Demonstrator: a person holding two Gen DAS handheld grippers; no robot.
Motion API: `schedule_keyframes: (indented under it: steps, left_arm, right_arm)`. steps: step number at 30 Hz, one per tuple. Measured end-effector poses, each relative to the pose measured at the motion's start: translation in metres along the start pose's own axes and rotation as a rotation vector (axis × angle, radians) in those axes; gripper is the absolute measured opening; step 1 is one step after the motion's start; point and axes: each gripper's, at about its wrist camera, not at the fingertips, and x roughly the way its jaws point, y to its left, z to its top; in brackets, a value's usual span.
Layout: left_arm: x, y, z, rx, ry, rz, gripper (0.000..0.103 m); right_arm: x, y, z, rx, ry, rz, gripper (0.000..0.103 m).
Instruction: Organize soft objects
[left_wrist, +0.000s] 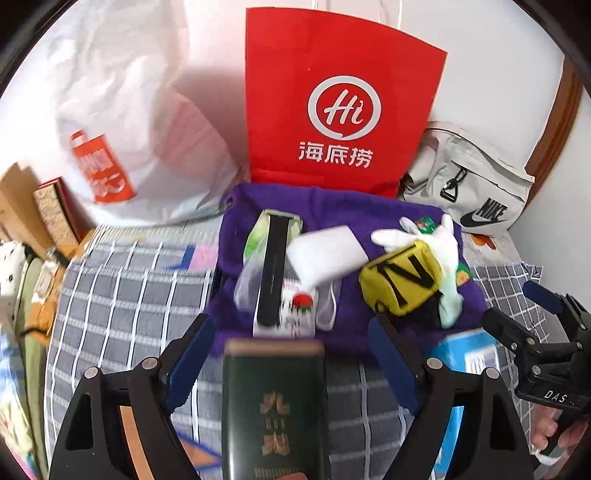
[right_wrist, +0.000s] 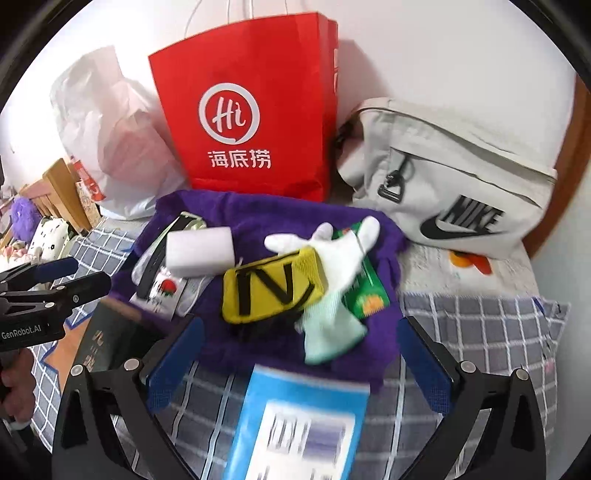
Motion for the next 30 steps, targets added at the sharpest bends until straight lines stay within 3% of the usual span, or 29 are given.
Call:
schedule_keyframes:
  steps: [18,30]
  left_arm:
    - [-0.118,-0.014,-0.097,-0.021,-0.098,0.028,0.085]
    - [-0.171,-0.022,-0.141,-0.008,-0.186,0.043,0.085]
  right_arm:
    - [-0.144,0.025,-0.095,0.016,-0.121,-0.006,0.102]
    - [-0.206,0.030,-0.140,0.013,-0.204,-0.010,0.102]
